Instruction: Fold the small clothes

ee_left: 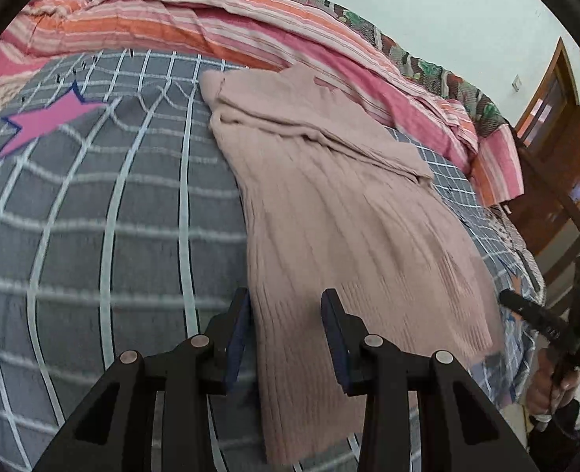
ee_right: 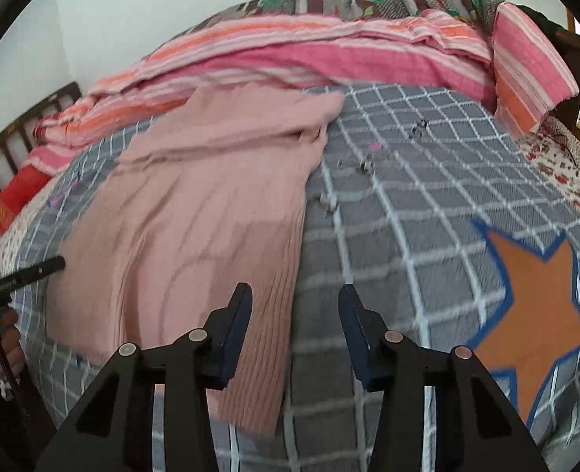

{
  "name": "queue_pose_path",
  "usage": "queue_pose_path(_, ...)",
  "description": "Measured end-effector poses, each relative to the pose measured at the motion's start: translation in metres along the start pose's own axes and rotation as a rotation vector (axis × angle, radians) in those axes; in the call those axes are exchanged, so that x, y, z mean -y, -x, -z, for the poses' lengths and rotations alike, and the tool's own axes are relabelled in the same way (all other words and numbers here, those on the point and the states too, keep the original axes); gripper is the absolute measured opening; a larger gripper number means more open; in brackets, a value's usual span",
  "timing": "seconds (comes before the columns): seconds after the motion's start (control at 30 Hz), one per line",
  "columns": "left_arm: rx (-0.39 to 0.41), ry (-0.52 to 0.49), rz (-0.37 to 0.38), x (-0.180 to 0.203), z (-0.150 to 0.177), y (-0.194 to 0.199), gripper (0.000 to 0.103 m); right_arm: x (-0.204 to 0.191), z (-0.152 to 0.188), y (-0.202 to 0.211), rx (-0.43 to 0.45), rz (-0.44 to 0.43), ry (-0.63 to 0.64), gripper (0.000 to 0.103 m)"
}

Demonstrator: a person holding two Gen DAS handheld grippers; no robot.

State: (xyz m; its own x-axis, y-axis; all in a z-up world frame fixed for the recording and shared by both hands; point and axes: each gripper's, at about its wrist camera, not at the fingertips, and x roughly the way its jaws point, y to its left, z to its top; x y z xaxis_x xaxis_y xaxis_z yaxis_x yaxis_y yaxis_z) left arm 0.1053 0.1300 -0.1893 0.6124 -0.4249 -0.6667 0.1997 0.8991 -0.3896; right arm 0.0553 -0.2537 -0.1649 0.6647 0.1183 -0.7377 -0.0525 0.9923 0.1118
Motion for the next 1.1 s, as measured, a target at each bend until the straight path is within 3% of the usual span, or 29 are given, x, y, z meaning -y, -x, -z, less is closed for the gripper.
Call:
queue_pose_path(0.2, -0.015, 0.059, 0.071, -0.003, 0.010, 0.001, 0.035, -0.007, 0.020, -0.008, -0.012, -0.023, -0.019, 0.046)
queue_pose_path(0.3, -0.042, 0.054, 0.147, 0.003, 0.014, -0.004, 0.038, -0.006, 0.017, -0.012, -0.009, -0.106, -0.078, 0.046)
queue_pose_path(0.43, -0.035, 0.056, 0.168, 0.011, 0.016, -0.006, 0.039, -0.008, 0.012, -0.018, -0.024, -0.159, -0.123, 0.046)
queue_pose_path(0.47, -0.032, 0.076, 0.185, 0.010, 0.017, -0.006, 0.039, -0.009, 0.012, -0.019, -0.021, -0.157, -0.122, 0.039)
queue_pose_path(0.5, -0.027, 0.090, 0.192, 0.009, 0.018, -0.006, 0.036, -0.009, 0.012, -0.018, -0.020, -0.162, -0.121, 0.025)
queue_pose_path(0.53, -0.022, 0.103, 0.195, 0.006, 0.020, -0.005, 0.023, -0.010, 0.012, -0.018, -0.022, -0.167, -0.117, 0.017)
queue_pose_path(0.6, -0.013, 0.119, 0.174, 0.002, 0.022, -0.003, 0.011, -0.007, 0.012, -0.012, -0.007, -0.175, -0.110, 0.007)
queue_pose_path(0.63, 0.003, 0.128, 0.174, -0.002, 0.024, 0.000, 0.010, -0.005, 0.012, -0.007, 0.015, -0.167, -0.109, 0.005)
queue_pose_path(0.7, 0.051, 0.139, 0.171, -0.009, 0.026, 0.010, 0.009, 0.005, 0.011, 0.005, 0.076, -0.123, -0.122, 0.005)
queue_pose_path(0.77, 0.082, 0.160, 0.182, -0.017, 0.027, 0.018, 0.009, 0.020, 0.008, 0.015, 0.115, -0.133, -0.160, 0.004)
queue_pose_path(0.93, 0.033, 0.115, 0.136, -0.013, 0.031, 0.011, 0.010, 0.020, 0.013, 0.000, 0.060, -0.070, -0.125, 0.004)
queue_pose_path(1.1, -0.023, 0.067, 0.133, -0.004, 0.040, 0.013, 0.015, 0.008, 0.021, -0.005, 0.040, -0.063, -0.094, 0.010)
